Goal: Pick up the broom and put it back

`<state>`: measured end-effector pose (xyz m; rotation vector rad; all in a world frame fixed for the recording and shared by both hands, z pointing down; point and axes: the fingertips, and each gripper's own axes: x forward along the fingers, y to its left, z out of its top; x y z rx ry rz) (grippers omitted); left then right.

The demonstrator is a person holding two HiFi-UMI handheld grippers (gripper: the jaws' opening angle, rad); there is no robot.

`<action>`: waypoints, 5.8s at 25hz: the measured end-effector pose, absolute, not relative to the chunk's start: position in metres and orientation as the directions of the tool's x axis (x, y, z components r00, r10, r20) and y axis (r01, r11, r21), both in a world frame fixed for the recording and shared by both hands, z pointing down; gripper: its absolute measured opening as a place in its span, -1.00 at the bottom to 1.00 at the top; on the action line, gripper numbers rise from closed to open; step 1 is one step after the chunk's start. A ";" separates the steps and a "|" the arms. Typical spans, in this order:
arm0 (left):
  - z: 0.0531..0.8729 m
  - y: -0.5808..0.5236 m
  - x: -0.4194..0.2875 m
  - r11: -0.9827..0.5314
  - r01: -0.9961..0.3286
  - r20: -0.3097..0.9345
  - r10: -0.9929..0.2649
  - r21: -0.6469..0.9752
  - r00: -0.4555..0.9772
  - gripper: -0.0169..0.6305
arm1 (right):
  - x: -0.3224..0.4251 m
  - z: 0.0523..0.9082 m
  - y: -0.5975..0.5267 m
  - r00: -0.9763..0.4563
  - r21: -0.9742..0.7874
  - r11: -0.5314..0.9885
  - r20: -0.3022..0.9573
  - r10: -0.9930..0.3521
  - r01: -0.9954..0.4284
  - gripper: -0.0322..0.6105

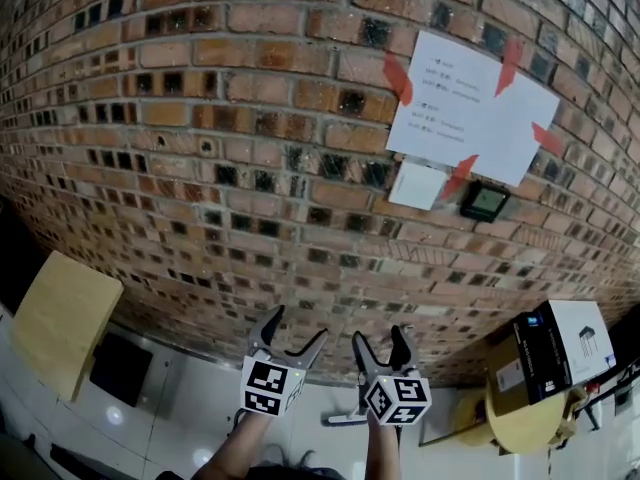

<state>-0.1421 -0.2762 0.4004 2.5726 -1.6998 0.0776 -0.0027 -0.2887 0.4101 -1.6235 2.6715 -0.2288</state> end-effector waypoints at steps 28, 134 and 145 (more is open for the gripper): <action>0.549 -0.257 0.037 -0.687 -0.715 0.307 -0.658 0.128 0.688 0.22 | 0.156 0.566 -0.230 -0.264 -0.271 0.192 0.261 -0.929 -0.943 0.15; 0.337 -0.292 -0.142 -0.287 -0.957 -0.061 -0.956 -0.034 0.289 0.06 | 0.051 0.323 -0.286 -0.358 0.011 0.360 -0.134 -0.924 -0.933 -0.65; 0.330 -0.292 -0.137 -0.303 -0.952 -0.081 -0.949 -0.041 0.306 0.06 | 0.043 0.317 -0.287 -0.370 0.019 0.372 -0.153 -0.916 -0.928 -0.65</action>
